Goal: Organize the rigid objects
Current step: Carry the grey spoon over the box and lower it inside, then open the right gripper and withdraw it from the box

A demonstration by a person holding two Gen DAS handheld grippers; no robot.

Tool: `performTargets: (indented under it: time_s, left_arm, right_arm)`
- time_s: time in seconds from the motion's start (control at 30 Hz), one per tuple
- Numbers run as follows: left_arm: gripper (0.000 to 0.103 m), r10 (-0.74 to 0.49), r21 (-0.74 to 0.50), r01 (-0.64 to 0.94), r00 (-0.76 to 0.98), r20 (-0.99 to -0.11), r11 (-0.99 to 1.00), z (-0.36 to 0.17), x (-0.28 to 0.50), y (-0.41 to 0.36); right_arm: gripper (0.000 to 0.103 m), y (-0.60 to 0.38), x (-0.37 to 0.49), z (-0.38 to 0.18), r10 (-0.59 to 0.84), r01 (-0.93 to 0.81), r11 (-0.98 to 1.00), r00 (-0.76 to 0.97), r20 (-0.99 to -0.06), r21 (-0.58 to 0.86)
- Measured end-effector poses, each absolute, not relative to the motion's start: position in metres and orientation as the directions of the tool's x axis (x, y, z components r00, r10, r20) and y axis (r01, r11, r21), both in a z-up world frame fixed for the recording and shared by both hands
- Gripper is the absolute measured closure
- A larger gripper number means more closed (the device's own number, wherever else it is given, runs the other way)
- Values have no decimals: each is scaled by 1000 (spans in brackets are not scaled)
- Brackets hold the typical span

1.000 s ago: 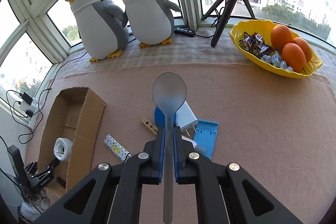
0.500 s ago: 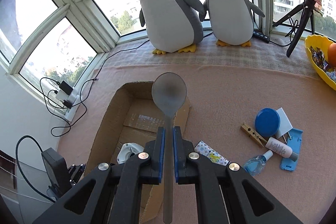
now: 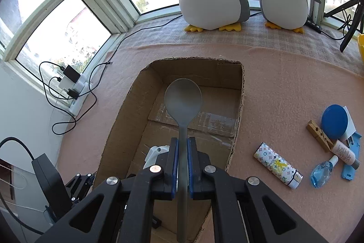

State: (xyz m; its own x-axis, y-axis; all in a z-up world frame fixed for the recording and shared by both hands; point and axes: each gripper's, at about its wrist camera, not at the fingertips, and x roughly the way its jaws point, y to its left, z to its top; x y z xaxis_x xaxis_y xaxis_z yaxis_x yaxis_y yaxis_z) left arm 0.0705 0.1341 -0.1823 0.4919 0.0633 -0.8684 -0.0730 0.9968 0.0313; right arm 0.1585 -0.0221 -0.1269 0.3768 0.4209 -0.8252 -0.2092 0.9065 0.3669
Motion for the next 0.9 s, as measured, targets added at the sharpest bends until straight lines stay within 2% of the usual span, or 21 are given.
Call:
performTargets:
  time_s: [0.2, 0.23, 0.27, 0.33, 0.4, 0.9]
  left_arm:
    - [44, 64, 33, -72, 492, -868, 997, -182, 70, 134]
    - [44, 64, 33, -72, 492, -868, 997, -182, 70, 134]
    - [44, 63, 32, -72, 492, -868, 997, -182, 70, 135]
    - [44, 64, 32, -72, 492, -868, 997, -182, 70, 134]
    - [44, 63, 32, -72, 492, -868, 997, -182, 70, 135]
    - [44, 65, 34, -71, 492, -868, 997, -182, 71, 135]
  right_arm:
    - [96, -18, 156, -129, 415, -232, 908, 370, -831, 350]
    - [93, -18, 155, -129, 414, -236, 908, 372, -831, 347]
    - [88, -16, 155, -128, 406, -238, 911, 374, -834, 337]
    - [57, -14, 153, -125, 396, -247, 914, 386, -833, 320]
    - [49, -13, 151, -121, 391, -258, 916, 403, -827, 308]
    - [46, -33, 143, -111, 376, -248, 923, 422, -825, 294]
